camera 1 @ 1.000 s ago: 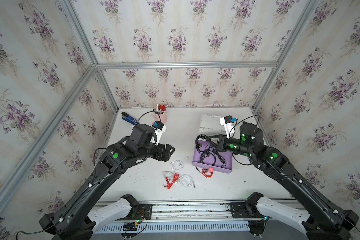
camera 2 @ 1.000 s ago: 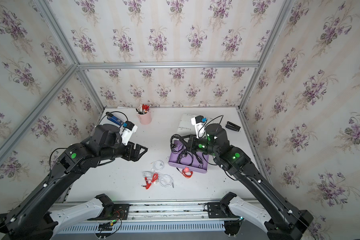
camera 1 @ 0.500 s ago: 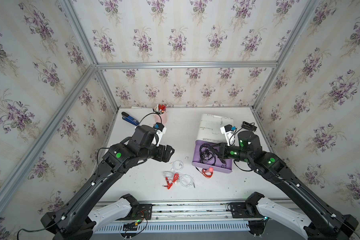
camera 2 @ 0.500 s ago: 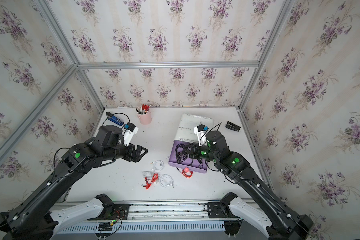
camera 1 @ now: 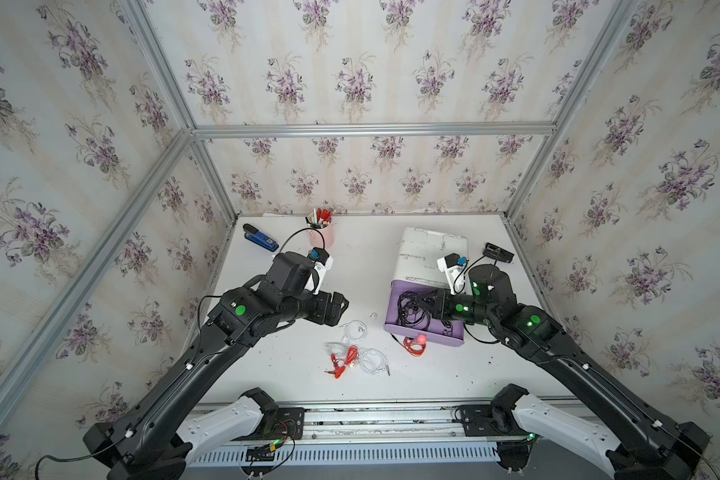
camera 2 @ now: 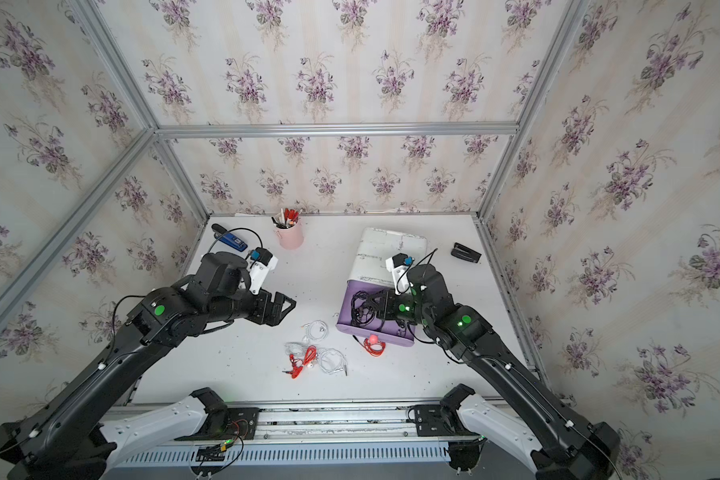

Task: Place the wired earphones into the drawer by color
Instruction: Place the wired earphones in the drawer.

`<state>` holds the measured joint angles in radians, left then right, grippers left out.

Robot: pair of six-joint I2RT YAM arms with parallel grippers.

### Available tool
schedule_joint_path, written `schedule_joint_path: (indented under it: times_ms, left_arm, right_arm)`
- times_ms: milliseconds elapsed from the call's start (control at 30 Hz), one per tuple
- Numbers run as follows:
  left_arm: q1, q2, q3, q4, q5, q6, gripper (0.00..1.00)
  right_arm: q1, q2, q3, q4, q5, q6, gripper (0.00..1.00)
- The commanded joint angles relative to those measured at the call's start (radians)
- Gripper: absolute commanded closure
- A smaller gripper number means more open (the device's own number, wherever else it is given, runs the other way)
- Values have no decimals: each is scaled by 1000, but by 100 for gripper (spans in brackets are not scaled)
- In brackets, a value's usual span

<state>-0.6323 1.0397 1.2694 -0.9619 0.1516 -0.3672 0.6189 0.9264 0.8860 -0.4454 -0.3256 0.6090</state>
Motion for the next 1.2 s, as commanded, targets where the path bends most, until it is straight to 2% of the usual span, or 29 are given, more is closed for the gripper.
schedule_joint_path:
  times_ms: [0,333,533,667,833,900,967,1000,1033,1167]
  left_arm:
    - [0,0,-3,22,-17,1,11]
    - [1,7,-8,28,-7,1,11]
    - [0,1,-9,24,-8,-6,11]
    - [0,-3,-26,40,58,-15,11]
    - [-20,-67,-196,218,269,-125,11]
    - [-58,-109,-305,348,324,-214,12]
    - [-121,-139,-396,475,332,-301,14]
    - [-167,-147,-439,552,332,-346,16]
    - [-211,-149,-473,618,318,-383,25]
    - [-402,-98,-580,919,155,-515,76]
  right_arm:
    - [-1,-6,2,-4,42,-12,90]
    - [-1,-2,10,-30,63,-27,65]
    - [-1,-4,62,-67,86,-48,63]
    - [-2,-6,137,-97,82,-73,62]
    - [-5,17,266,-194,154,-120,58]
    - [-22,49,319,-254,201,-132,56]
    - [-62,76,344,-287,216,-141,54]
    - [-107,89,351,-288,210,-143,54]
    - [-140,101,357,-288,202,-146,54]
    - [-220,161,386,-245,139,-166,61]
